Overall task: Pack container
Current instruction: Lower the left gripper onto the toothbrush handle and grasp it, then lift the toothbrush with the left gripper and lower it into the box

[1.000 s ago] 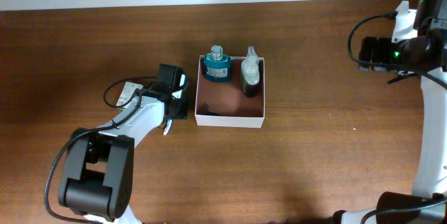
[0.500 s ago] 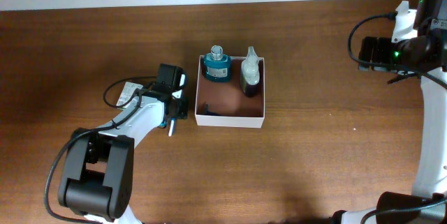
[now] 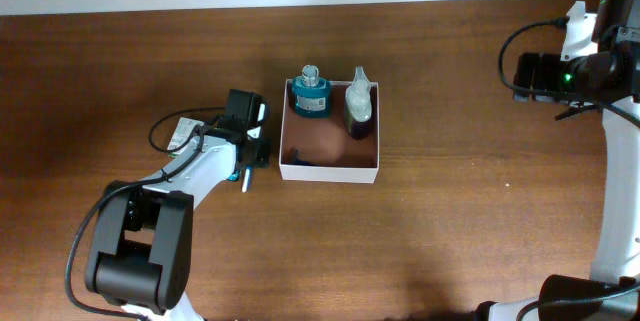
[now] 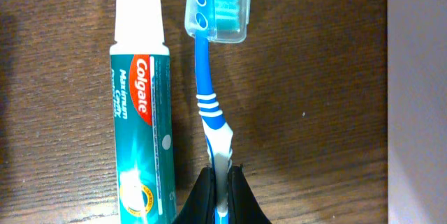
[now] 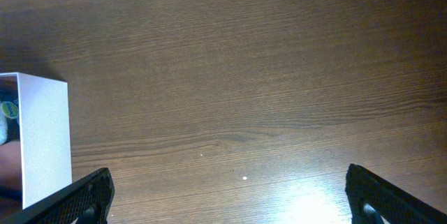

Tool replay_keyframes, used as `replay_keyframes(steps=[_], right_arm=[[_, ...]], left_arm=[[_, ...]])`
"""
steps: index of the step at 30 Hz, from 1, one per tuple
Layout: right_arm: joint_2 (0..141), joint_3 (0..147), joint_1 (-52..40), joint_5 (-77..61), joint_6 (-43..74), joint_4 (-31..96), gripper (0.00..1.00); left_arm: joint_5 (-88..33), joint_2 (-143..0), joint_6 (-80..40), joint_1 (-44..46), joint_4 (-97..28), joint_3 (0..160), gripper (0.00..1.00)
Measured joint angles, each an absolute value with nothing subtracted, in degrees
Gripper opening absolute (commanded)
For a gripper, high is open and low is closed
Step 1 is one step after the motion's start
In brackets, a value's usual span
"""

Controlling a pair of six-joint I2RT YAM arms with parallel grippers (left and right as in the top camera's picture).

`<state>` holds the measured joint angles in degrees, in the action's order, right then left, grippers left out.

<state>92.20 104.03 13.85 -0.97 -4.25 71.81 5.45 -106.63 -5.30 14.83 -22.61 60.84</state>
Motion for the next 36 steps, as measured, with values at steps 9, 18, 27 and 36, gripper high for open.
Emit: replay_keyframes(steps=[9, 18, 27, 36], right_arm=[[92.2, 104.03, 13.85, -0.97, -4.25, 71.81, 0.99], [92.2, 104.03, 13.85, -0.97, -4.23, 71.83, 0.99], [92.2, 104.03, 13.85, -0.97, -4.23, 71.81, 0.99], [92.2, 104.03, 13.85, -0.97, -4.23, 71.81, 0.99]], left_arm=[[6.74, -106.3, -5.43, 14.83, -30.92, 64.95, 0.0], [7.79, -97.14, -5.45, 14.83, -32.12, 68.01, 0.0], [3.27, -91.31, -5.45, 14.83, -34.5, 68.16, 0.0], [-5.04, -89.01, -5.45, 14.83, -38.46, 68.16, 0.0]])
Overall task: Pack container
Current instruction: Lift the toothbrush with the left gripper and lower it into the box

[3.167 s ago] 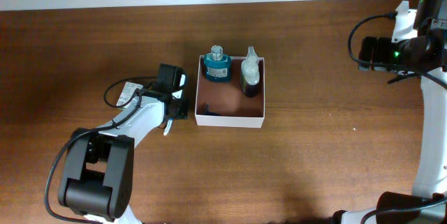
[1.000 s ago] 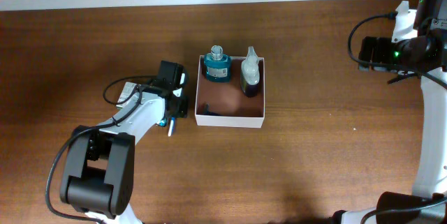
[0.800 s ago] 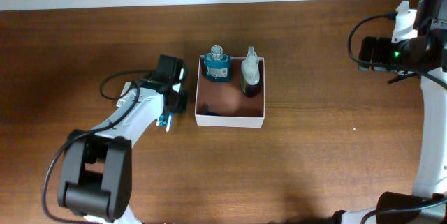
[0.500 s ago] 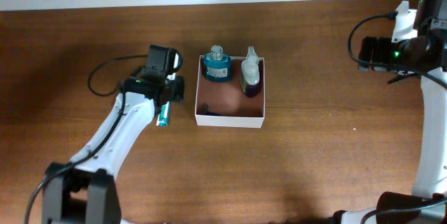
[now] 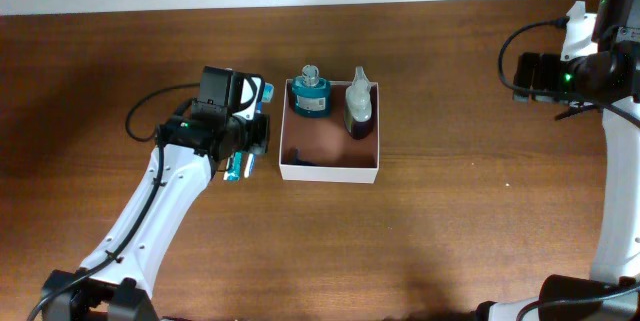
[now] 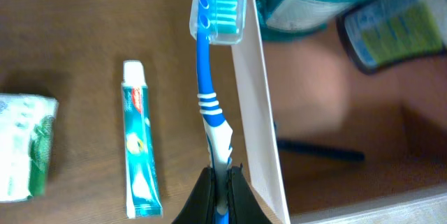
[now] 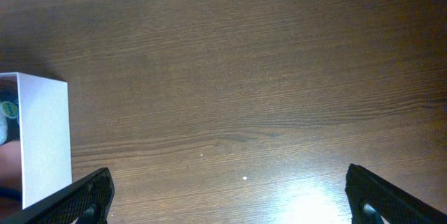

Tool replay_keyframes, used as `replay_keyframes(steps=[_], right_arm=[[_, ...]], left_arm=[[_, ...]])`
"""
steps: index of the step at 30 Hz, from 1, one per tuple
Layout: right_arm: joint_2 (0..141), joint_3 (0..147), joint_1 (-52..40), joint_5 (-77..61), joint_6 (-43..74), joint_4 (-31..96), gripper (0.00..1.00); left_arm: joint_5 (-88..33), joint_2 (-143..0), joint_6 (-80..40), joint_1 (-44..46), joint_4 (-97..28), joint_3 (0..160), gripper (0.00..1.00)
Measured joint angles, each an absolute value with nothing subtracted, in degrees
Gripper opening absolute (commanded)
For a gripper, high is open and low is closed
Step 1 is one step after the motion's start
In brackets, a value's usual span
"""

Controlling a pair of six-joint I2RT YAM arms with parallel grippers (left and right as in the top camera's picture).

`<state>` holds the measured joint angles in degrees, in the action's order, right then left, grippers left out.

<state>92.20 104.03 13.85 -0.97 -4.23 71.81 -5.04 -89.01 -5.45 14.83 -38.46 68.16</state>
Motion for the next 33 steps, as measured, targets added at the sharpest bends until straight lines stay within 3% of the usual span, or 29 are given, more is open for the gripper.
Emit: replay_keyframes(steps=[19, 33], right_arm=[[92.2, 104.03, 13.85, -0.97, -4.23, 71.81, 0.99], [92.2, 104.03, 13.85, -0.97, -4.23, 71.81, 0.99]], left_arm=[[-15.05, -88.92, -4.54, 17.28, -43.03, 68.16, 0.0], [-12.4, -88.92, 7.27, 25.28, -32.42, 68.16, 0.0]])
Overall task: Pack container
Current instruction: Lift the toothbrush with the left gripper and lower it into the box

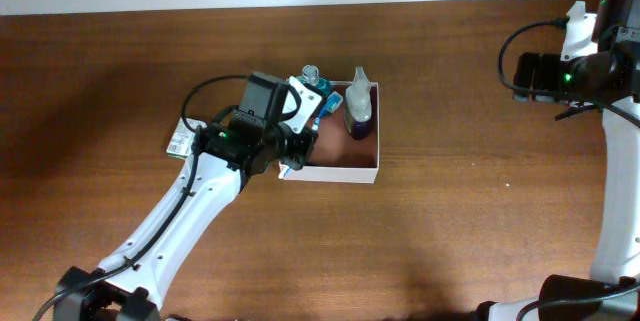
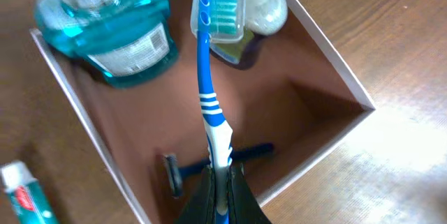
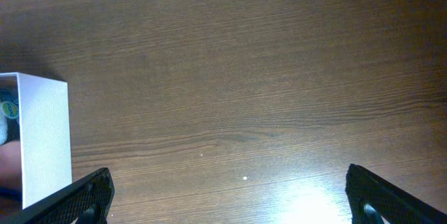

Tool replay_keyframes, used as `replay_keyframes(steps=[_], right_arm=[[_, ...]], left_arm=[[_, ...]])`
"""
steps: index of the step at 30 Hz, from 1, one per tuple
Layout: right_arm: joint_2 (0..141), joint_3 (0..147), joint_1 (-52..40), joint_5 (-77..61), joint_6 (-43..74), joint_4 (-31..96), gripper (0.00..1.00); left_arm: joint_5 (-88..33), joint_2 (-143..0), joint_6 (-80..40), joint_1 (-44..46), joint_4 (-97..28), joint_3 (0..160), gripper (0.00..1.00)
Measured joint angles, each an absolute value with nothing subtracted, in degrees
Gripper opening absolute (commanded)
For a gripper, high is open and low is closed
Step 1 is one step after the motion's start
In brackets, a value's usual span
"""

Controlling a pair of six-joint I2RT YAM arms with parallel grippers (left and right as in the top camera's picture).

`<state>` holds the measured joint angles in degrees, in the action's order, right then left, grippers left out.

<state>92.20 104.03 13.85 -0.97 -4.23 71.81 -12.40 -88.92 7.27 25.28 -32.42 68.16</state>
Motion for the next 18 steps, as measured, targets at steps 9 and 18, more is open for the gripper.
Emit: replay_keyframes(steps=[9, 18], right_arm=[[92.2, 104.03, 13.85, -0.97, -4.23, 71.81, 0.99], [92.2, 104.03, 13.85, -0.97, -4.25, 71.81, 0.99]], left_arm=[[-11.14, -88.92, 14.26, 25.28, -28.67, 68.16, 0.0], [-11.81, -92.33, 15.44, 25.28, -24.05, 68.16, 0.0]])
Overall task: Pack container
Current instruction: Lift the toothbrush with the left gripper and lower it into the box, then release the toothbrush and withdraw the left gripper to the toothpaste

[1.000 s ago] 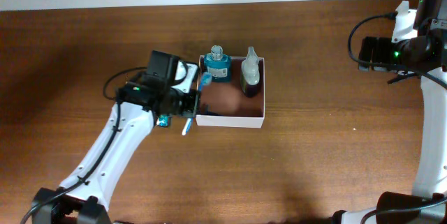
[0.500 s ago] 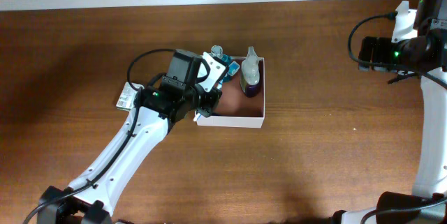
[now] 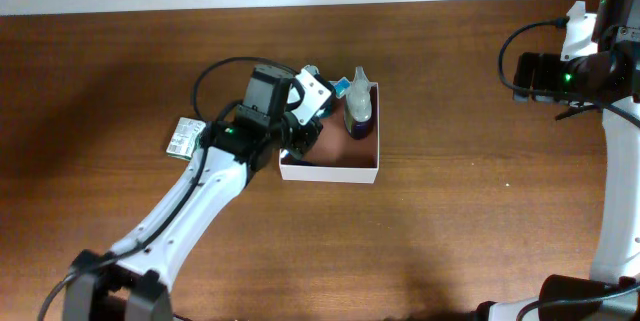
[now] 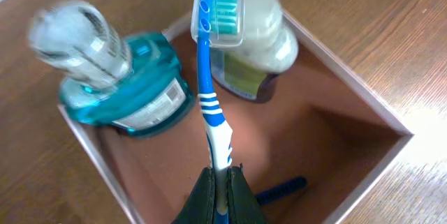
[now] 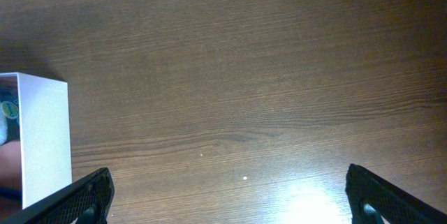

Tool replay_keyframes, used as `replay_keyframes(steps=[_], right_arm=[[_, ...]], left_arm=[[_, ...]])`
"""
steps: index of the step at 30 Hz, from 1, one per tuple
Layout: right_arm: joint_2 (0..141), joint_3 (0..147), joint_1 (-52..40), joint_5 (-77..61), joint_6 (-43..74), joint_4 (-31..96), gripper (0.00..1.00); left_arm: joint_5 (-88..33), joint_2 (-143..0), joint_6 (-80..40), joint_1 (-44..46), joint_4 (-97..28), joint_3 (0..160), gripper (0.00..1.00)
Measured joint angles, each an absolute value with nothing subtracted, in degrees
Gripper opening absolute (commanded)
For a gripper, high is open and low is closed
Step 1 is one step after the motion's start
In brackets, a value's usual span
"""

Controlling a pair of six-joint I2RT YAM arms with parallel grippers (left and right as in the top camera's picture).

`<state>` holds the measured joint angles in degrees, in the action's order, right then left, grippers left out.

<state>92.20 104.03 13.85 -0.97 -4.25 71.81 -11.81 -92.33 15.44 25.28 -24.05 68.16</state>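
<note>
The white box (image 3: pixel 345 175) stands mid-table and holds a teal mouthwash bottle (image 4: pixel 133 98), a clear bottle with dark liquid (image 4: pixel 255 49) and a dark blue razor (image 4: pixel 279 188). My left gripper (image 4: pixel 222 176) is shut on the handle of a blue toothbrush (image 4: pixel 209 109). Its capped head (image 3: pixel 338 87) points at the two bottles, above the box's brown floor (image 4: pixel 314 140). My right gripper (image 5: pixel 227 195) is open over bare table at the far right, with nothing between its fingers.
A small white-and-green packet (image 3: pixel 185 139) lies on the table left of the box, beside my left arm. The box's white outer wall (image 5: pixel 45 140) shows at the left edge of the right wrist view. A pale wall runs along the table's far edge.
My left gripper, still shut on the toothbrush, has shifted slightly toward the back of the box, closer to the two bottles. The right arm has not moved.
My left gripper was shut on the toothbrush, low over the table beside a toothpaste tube. Then it held the brush up by the box's left wall, then over the box's inside. Now it holds the brush over the box near the bottles.
</note>
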Motion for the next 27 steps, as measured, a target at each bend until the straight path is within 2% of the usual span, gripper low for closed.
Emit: replay_keyframes(steps=[17, 18, 20, 21, 22, 27], right_arm=[[92.2, 104.03, 13.85, -0.97, -4.23, 71.83, 0.99], [92.2, 104.03, 13.85, -0.97, -4.25, 71.81, 0.99], [92.2, 104.03, 13.85, -0.97, -4.23, 71.83, 0.99], [92.2, 104.03, 13.85, -0.97, -4.23, 71.81, 0.99], [92.2, 104.03, 13.85, -0.97, -4.23, 71.81, 0.99], [92.2, 104.03, 13.85, -0.97, -4.21, 71.81, 0.99]], left_arm=[[-11.81, -98.78, 15.46, 25.28, -19.29, 68.16, 0.0], [-11.81, -98.89, 15.46, 25.28, -19.2, 68.16, 0.03], [-11.81, -99.02, 15.46, 25.28, -19.22, 68.16, 0.54], [-11.81, -99.02, 15.59, 25.28, -19.22, 68.16, 0.62], [-11.84, -99.02, 15.62, 25.28, -19.25, 68.16, 0.66], [-11.84, -99.02, 15.44, 25.28, -19.68, 68.16, 0.65]])
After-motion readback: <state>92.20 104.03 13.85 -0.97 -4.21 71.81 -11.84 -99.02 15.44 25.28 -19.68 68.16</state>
